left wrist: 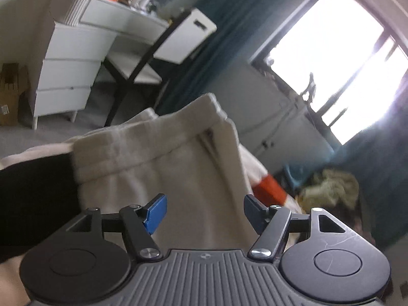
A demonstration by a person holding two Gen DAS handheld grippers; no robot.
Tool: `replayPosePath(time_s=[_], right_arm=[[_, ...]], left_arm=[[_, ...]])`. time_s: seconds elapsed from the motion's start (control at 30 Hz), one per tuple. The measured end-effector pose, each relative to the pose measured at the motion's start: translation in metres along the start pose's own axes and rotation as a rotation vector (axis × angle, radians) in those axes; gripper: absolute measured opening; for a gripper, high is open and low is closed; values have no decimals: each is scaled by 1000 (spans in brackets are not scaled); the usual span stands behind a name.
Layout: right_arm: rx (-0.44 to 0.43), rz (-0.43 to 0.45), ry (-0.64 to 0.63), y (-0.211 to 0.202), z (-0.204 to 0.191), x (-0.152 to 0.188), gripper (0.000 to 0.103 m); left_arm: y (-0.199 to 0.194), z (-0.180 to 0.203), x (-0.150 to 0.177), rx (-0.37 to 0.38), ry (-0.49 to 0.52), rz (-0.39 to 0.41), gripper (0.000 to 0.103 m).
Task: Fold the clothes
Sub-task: 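Lift the sweatpants and open both grippers to lay them down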
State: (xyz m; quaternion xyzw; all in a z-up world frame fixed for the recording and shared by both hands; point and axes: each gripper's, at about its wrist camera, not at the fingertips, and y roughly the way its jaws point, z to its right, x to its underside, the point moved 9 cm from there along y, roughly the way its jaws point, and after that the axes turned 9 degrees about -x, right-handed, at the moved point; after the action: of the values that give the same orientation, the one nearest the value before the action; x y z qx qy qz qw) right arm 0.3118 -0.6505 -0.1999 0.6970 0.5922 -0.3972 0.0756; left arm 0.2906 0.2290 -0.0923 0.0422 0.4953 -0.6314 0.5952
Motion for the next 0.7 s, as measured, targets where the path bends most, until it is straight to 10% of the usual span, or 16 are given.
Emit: replayPosePath(time_s=[0.43, 0.57, 0.7], right_arm=[[-146, -180, 191, -28, 23, 87, 76], [-154, -123, 210, -5, 23, 83, 76], [-116, -32, 227, 22, 30, 68, 72]], left_arm=[[-2, -79, 17, -92, 30, -255, 79], [14, -69, 22, 16, -26, -223, 75], [34, -68, 16, -73, -12, -128, 59]])
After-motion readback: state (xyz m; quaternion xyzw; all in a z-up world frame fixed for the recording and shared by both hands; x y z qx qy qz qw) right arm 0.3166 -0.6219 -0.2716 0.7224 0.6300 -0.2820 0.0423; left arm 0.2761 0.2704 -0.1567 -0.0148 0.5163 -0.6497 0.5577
